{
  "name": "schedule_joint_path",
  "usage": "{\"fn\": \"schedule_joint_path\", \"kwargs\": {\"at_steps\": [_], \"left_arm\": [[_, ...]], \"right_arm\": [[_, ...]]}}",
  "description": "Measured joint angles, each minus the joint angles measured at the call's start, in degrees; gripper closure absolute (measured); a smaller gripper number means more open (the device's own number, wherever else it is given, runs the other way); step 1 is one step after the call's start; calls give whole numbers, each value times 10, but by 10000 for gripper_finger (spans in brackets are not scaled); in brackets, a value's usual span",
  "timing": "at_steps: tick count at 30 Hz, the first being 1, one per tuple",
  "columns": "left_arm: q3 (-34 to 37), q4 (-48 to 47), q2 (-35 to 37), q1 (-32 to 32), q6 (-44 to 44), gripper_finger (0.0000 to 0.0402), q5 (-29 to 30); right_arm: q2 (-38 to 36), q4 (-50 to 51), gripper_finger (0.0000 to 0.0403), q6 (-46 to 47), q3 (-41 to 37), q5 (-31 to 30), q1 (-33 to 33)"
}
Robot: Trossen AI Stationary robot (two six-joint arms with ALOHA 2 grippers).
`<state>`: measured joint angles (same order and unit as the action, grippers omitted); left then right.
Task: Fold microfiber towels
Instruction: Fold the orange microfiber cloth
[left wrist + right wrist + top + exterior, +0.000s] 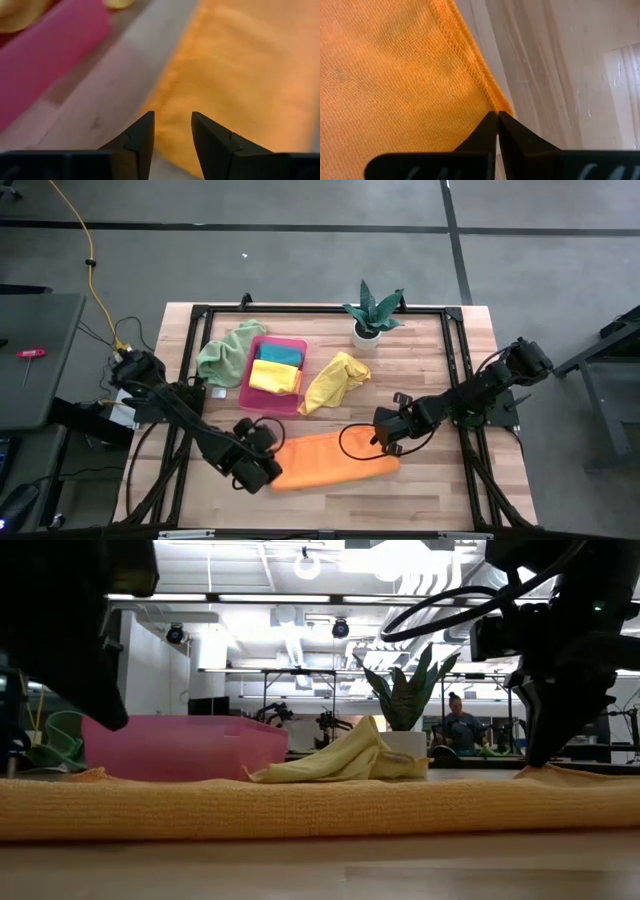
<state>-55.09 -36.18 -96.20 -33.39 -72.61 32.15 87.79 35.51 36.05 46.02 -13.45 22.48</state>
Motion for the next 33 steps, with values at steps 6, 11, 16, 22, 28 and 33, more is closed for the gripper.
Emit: {"fn": "schedule_joint_path", "kwargs": {"at_steps": [6, 11, 16, 22, 28, 33], "left_arm": [[13, -55, 6, 6, -48, 297, -48], [50, 67, 6, 20, 5, 302, -112], [51, 82, 25, 24, 23, 292, -114], [65, 17, 64, 49, 19, 256, -152], [83, 78, 73, 92, 62, 217, -219], [84, 91, 73, 110, 68, 205, -229]], "right_arm": [[0, -4, 403, 0, 0, 0, 0], [0, -10, 403, 0, 0, 0, 0], [0, -10, 403, 0, 0, 0, 0], [0, -16, 403, 0, 0, 0, 0], [0, -20, 403, 0, 0, 0, 0], [0, -20, 403, 1, 0, 0, 0]]}}
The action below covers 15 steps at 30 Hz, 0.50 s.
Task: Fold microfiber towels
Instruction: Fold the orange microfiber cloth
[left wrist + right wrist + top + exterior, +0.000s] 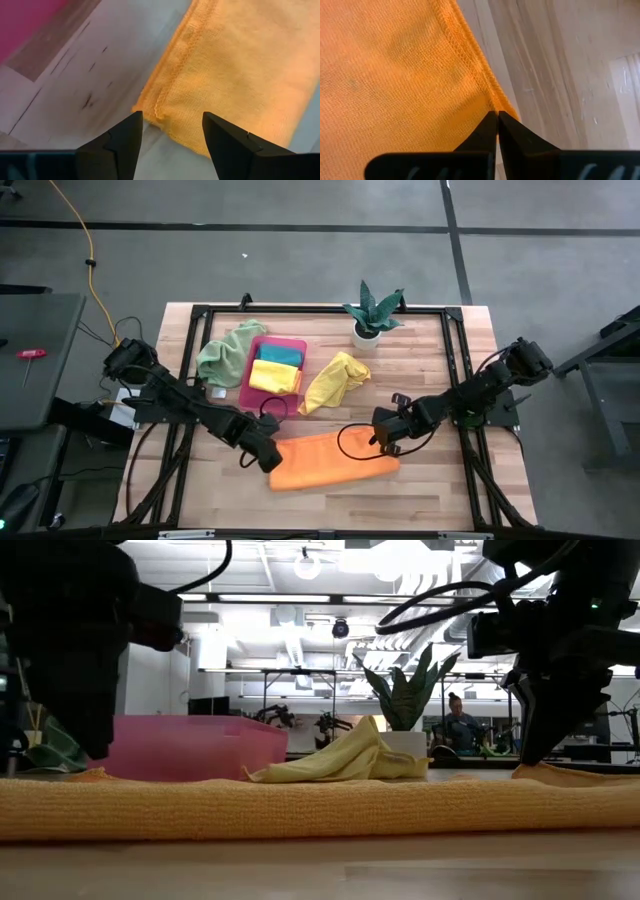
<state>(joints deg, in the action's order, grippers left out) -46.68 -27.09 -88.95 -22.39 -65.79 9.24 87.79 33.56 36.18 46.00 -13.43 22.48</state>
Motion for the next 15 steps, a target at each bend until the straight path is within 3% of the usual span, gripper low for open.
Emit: {"fn": "schedule_joint_path", "kwargs": {"at_steps": [15], "left_arm": [[1, 13, -18, -2, 16, 240, 17]], "right_arm": [[0, 0, 403, -1, 0, 0, 0]]}}
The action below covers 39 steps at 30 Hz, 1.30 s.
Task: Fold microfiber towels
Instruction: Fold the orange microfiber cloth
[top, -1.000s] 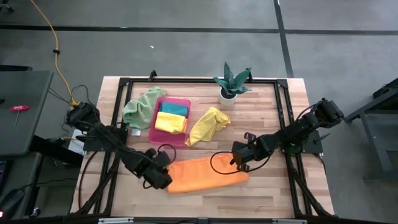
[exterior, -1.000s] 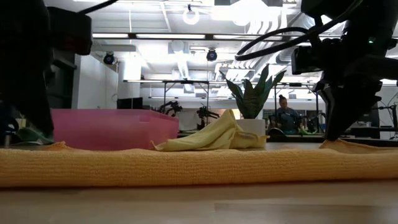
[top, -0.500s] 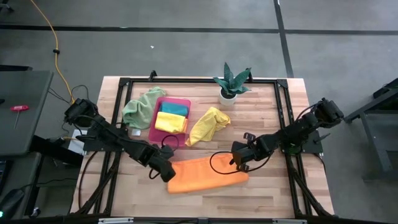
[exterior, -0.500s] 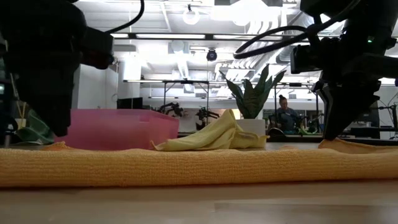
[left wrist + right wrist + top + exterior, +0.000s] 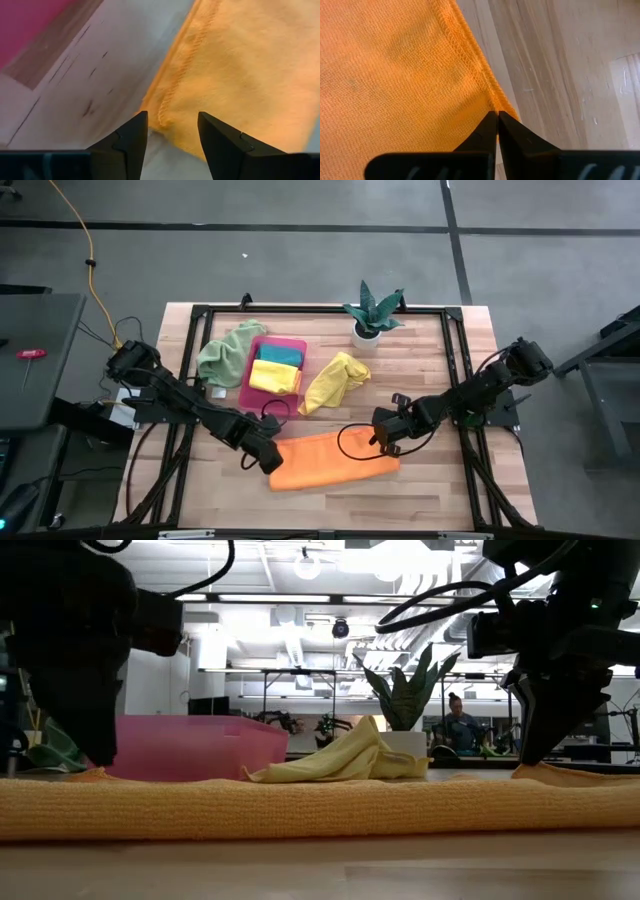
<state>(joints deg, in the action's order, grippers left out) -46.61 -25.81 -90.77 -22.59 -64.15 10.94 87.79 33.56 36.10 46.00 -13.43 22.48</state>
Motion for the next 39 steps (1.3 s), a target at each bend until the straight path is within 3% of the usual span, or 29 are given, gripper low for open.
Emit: {"fn": "schedule_joint_path", "kwargs": {"at_steps": [21, 26, 34, 39], "left_arm": [[0, -2, -29, -1, -17, 247, 4], [-1, -1, -29, -1, -18, 286, 8], [-1, -1, -29, -1, -17, 386, 4], [-1, -1, -28, -1, -12, 393, -9]], "right_arm": [[0, -4, 403, 12, 0, -1, 0], [0, -4, 403, 12, 0, -1, 0], [0, -4, 403, 12, 0, -1, 0], [0, -4, 403, 14, 0, -1, 0]]}}
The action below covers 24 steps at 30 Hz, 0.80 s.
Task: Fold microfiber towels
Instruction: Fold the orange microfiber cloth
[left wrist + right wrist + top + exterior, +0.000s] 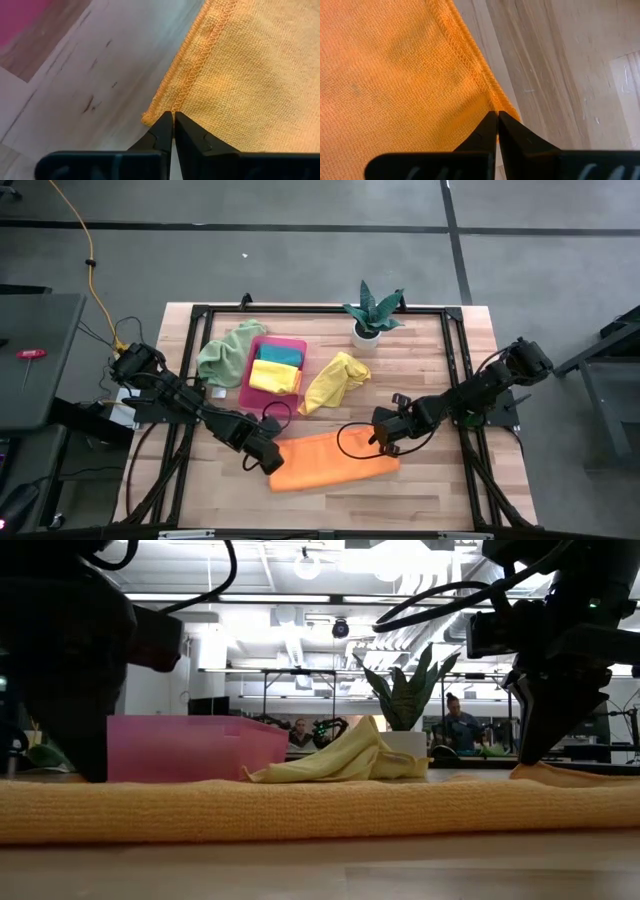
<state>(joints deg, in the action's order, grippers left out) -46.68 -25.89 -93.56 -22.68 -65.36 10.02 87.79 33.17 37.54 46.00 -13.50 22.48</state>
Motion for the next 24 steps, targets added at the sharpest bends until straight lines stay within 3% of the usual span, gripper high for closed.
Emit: {"fn": "schedule_joint_path", "kwargs": {"at_steps": [9, 24], "left_arm": [[-1, -5, 18, 0, 0, 400, -5], [0, -58, 69, 0, -5, 401, 43]], "right_arm": [[0, 0, 403, 0, 0, 0, 0], [0, 8, 403, 17, 0, -4, 0]]}}
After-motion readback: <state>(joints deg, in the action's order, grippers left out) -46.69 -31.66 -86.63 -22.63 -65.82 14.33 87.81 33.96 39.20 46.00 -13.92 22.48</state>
